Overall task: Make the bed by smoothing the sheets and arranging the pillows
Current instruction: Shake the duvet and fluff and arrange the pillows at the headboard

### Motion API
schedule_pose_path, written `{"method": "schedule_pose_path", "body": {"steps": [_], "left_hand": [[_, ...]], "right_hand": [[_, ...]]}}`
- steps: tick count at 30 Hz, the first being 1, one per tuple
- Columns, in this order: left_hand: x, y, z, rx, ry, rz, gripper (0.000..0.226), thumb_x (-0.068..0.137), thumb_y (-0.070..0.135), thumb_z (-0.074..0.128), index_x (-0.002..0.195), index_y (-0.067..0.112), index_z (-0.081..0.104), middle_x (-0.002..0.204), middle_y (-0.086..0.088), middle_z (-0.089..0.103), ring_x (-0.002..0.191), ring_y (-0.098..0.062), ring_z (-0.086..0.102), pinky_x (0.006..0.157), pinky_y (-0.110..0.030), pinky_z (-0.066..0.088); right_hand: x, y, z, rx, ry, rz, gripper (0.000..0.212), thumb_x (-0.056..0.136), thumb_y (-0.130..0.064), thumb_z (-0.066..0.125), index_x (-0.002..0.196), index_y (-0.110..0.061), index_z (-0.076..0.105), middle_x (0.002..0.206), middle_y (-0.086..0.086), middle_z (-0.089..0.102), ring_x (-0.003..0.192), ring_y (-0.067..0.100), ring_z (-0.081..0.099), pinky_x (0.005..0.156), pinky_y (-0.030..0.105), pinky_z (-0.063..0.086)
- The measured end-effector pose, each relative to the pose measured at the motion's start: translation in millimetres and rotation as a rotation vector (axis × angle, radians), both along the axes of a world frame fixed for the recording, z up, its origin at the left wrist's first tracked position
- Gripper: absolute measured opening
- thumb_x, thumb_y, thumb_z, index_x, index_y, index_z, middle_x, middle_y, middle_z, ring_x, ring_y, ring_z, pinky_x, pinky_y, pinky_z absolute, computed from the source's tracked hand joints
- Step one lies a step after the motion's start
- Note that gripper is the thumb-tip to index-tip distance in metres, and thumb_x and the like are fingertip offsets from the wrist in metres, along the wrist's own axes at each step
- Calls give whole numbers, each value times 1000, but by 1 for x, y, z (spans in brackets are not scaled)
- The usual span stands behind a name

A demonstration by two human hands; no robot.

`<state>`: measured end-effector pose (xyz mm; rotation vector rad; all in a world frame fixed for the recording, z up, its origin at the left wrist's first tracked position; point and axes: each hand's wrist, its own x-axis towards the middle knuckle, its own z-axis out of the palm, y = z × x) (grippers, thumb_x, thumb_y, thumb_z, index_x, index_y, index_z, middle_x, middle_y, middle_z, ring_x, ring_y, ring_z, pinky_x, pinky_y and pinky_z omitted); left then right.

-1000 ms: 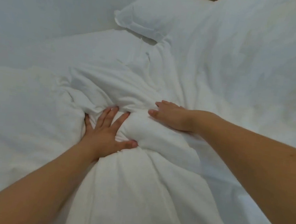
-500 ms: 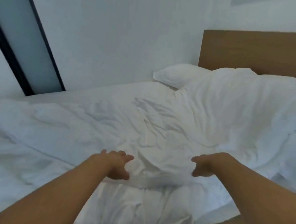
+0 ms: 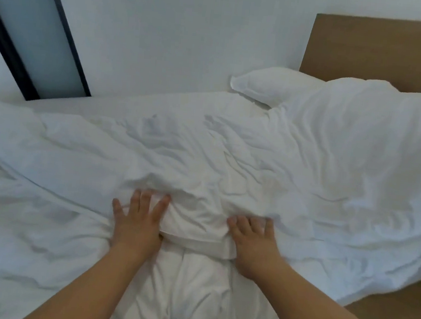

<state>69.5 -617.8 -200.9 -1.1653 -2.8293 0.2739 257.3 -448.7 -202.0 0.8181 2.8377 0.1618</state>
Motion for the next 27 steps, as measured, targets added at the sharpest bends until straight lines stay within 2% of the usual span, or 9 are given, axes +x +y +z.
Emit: {"method": "schedule_pose_path", "body": {"steps": [1,3,6,10,13,17,22,24,27], "left_hand": [[-10,1,-6,31,33,2,84,77,40,62,151,34,24,155,-16,23,144,-36,18,106,-68,5],[-23,0,-16,41,61,-79,72,66,32,74,134,22,54,129,-20,53,121,-40,50,99,-64,26],[-26,4,12,161,11,-35,29,79,16,60,108,17,57,97,-9,61,88,-32,59,67,-37,43],[-27,14,83,364,34,-7,8,80,15,52,88,16,52,85,-10,63,79,-32,58,60,-32,40],[-8,5,136,388,-19,7,6,80,23,51,83,20,56,92,-8,66,81,-31,57,65,-32,42],[30,-7,188,46,-182,-84,30,89,26,44,111,15,60,123,-10,60,104,-28,57,81,-31,43],[110,-48,117,-484,-519,-198,47,87,29,56,130,10,53,135,-12,54,112,-26,56,95,-32,44],[111,-70,86,-629,-453,-219,63,83,31,63,141,22,39,143,-6,44,124,-26,49,104,-37,40],[79,-89,95,-510,-324,-260,61,86,28,55,143,37,34,146,1,35,129,-25,39,107,-41,34]], "right_hand": [[-4,6,-5,55,44,26,82,50,-34,82,125,-9,59,123,14,56,109,36,57,99,62,31],[-9,11,-2,76,81,28,59,37,-25,86,92,-13,68,90,11,62,80,33,62,76,53,47],[-17,11,22,-70,40,-34,31,84,-15,59,114,-14,56,112,10,58,105,30,57,84,38,42],[-15,19,68,-239,8,-62,34,90,-15,45,122,-20,54,125,5,58,111,25,56,81,30,40],[-6,23,114,-318,-62,-105,44,92,-14,41,135,-17,47,139,5,50,124,26,50,98,34,42],[22,11,132,-128,-509,-25,47,91,-3,52,138,2,47,140,16,50,126,31,50,105,36,42],[65,-28,99,-173,-998,-111,68,88,-36,66,146,-13,39,146,11,46,127,33,51,103,47,42],[63,-40,94,-319,-892,-175,72,89,-38,64,149,-14,34,150,11,41,130,33,48,105,47,41],[35,-70,119,-472,-524,-108,57,94,-27,58,146,-12,39,149,12,42,132,30,45,104,39,39]]}}
